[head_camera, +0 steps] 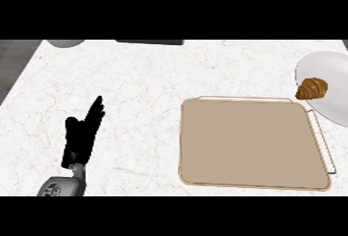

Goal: Pick the croissant from the tray and place it in the plate

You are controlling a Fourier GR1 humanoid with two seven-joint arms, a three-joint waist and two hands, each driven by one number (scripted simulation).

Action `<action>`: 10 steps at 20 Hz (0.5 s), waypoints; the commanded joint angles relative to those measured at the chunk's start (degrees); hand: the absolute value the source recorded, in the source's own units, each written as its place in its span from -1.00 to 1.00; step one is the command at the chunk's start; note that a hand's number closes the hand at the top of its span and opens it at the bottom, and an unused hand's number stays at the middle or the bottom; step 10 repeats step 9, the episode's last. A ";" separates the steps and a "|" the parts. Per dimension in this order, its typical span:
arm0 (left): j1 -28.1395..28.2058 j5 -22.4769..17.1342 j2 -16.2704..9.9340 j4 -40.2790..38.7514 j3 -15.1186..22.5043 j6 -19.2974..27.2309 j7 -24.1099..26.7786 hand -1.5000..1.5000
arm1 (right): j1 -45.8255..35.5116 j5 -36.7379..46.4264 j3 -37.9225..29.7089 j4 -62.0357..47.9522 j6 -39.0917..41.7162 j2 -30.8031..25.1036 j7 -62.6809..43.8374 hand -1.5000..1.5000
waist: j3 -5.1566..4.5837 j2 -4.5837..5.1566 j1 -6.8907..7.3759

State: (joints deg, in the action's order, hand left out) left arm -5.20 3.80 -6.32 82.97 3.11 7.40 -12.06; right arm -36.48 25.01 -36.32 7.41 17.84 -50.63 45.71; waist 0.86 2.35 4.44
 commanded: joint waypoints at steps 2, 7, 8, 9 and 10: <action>-1.11 0.09 0.13 -0.69 -0.06 -0.03 0.41 0.00 | 0.74 -0.71 -1.05 -0.17 -0.95 -1.21 0.17 -1.00 | 0.07 0.34 0.02; -0.21 0.72 1.66 -0.68 1.02 0.97 0.52 0.00 | 1.61 -0.28 -0.74 -0.32 0.09 -2.16 0.03 -1.00 | 0.12 0.34 0.32; -0.70 -0.26 -0.10 0.67 -0.22 -0.21 -0.64 0.00 | 1.57 -0.55 -1.13 -0.55 -2.18 -1.08 -0.60 -1.00 | 0.14 0.20 0.99; -0.52 0.87 0.45 -0.31 0.26 0.86 -0.18 0.00 | 1.81 -0.57 -1.20 -0.40 -0.98 -2.80 -0.66 -1.00 | 0.04 0.06 0.10; -0.52 0.87 0.45 -0.31 0.26 0.86 -0.18 0.00 | 1.81 -0.57 -1.20 -0.40 -0.98 -2.80 -0.66 -1.00 | 0.04 0.06 0.10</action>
